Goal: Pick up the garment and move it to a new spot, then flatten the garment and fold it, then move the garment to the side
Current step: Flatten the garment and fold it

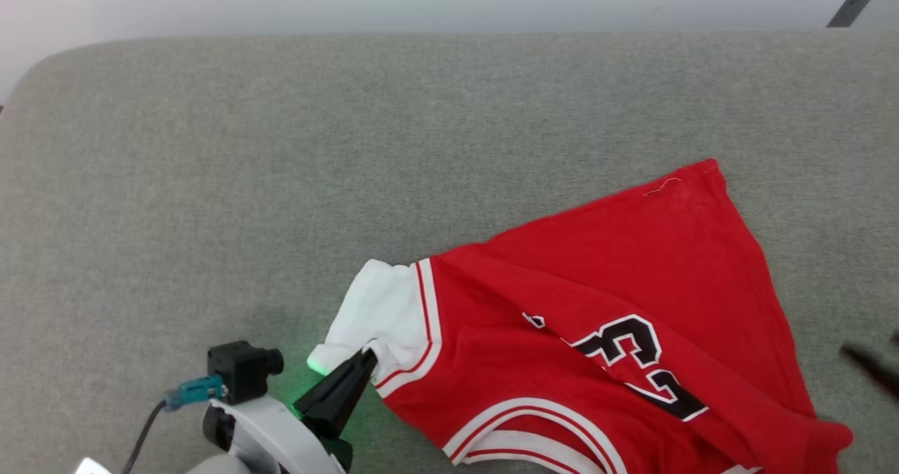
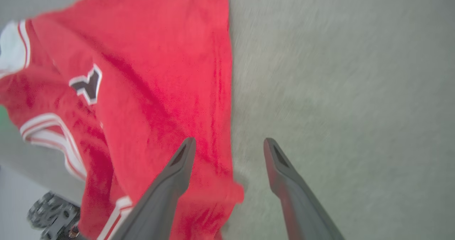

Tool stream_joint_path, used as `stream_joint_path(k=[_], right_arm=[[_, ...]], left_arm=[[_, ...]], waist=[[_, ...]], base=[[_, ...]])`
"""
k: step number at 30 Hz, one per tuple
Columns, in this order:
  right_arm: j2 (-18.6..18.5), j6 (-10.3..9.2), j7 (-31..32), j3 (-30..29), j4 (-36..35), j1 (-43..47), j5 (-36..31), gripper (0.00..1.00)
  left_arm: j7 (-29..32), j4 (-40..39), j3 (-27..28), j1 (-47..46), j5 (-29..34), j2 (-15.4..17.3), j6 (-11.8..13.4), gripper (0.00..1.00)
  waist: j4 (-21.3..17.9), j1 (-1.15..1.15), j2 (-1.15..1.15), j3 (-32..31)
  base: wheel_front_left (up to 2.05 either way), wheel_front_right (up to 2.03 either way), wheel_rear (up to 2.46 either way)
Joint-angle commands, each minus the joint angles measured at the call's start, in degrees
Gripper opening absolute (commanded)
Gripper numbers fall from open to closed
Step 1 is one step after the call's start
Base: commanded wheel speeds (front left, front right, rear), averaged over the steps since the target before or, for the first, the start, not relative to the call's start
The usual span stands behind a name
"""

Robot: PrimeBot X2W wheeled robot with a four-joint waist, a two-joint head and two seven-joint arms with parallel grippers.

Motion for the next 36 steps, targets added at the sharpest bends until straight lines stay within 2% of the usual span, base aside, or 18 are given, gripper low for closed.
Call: stream_joint_path(k=[1,4,6,11,15,20,24,25,26,27,28,32,36], right_arm=[[-0.6,0.01,-0.94,-1.57,-0.97,-2.49,-1.51,1.0],[-1.09,0.01,-3.6,-0.47,-0.97,-8.88,-4.39,1.0],[-0.66,0.01,-6.69,2.56,0.33,-13.5,-5.95,1.0],[-2.28,-0.02,-10.78,11.32,8.96,-22.86,-9.73,1.0],[-1.96,-0.02,-12.19,16.29,18.66,-30.29,-10.72,1.0],[-2.42,-0.02,-11.71,22.74,30.55,-37.91,-11.48,1.0],[-3.31,-0.02,-10.28,28.47,36.47,-40.43,-9.27,1.0],[-3.22,-0.01,-10.17,29.74,37.34,-40.51,-8.32,0.66],[-3.36,0.0,-10.11,30.82,37.92,-40.56,-7.32,0.38],[-3.56,0.02,-10.3,31.8,38.34,-40.84,-6.69,0.06],[-3.65,0.02,-10.58,32.41,38.83,-41.08,-5.8,0.0],[-4.39,0.02,-13.85,32.76,40.66,-42.97,-3.39,0.0],[-3.19,-0.02,-16.6,29.24,42.85,-48.12,0.13,0.0]], left_arm=[[0.04,-0.56,0.14,-0.09,0.67,-0.56,-0.19,0.0],[0.04,-1.19,0.14,-0.42,1.39,-0.98,-0.2,0.0],[0.04,-1.42,-0.27,-0.83,1.8,-1.56,-0.21,0.0],[0.04,-1.28,-1.1,-2.44,2.18,-2.99,-0.2,0.0],[0.04,-1.31,-1.66,-3.94,2.32,-3.73,-0.2,0.0],[0.03,-0.56,-3.3,-6.77,1.8,-5.67,-0.17,0.0],[0.03,0.14,-4.75,-9.15,1.22,-7.17,-0.17,0.0],[0.03,0.34,-4.8,-9.51,1.07,-7.4,-0.17,0.0],[0.03,0.65,-4.74,-9.66,0.99,-7.52,-0.17,0.0],[0.03,0.98,-4.7,-9.8,0.93,-7.68,-0.17,0.0],[0.03,1.33,-4.58,-10.01,0.91,-7.83,-0.17,0.0],[0.03,2.48,-2.95,-11.36,-0.03,-8.5,-0.17,0.0],[0.06,2.93,-1.28,-16.38,-3.15,-8.78,-0.18,0.0]], waist=[[0.97,0.0,0.0,0.73],[1.89,0.0,0.0,1.41],[2.84,0.0,0.0,1.79],[5.78,0.0,0.0,3.44],[7.45,0.0,0.0,5.51],[9.59,0.0,0.0,7.83],[11.22,0.0,0.0,8.77],[11.39,0.0,0.0,8.84],[11.51,0.0,0.0,8.88],[11.6,0.0,0.0,8.91],[11.63,0.0,0.0,8.93],[11.35,0.0,0.0,8.54],[10.35,0.0,0.0,8.1]], base=[[0.0,0.0,0.0],[0.0,0.0,0.0],[0.0,0.0,0.0],[0.0,0.0,0.0],[0.0,0.0,0.0],[0.0,0.0,0.0],[0.0,0.0,0.0],[0.0,0.0,0.0],[0.0,0.0,0.0],[0.0,0.0,0.0],[0.0,0.0,0.0],[0.0,0.0,0.0],[0.0,0.0,0.0]])
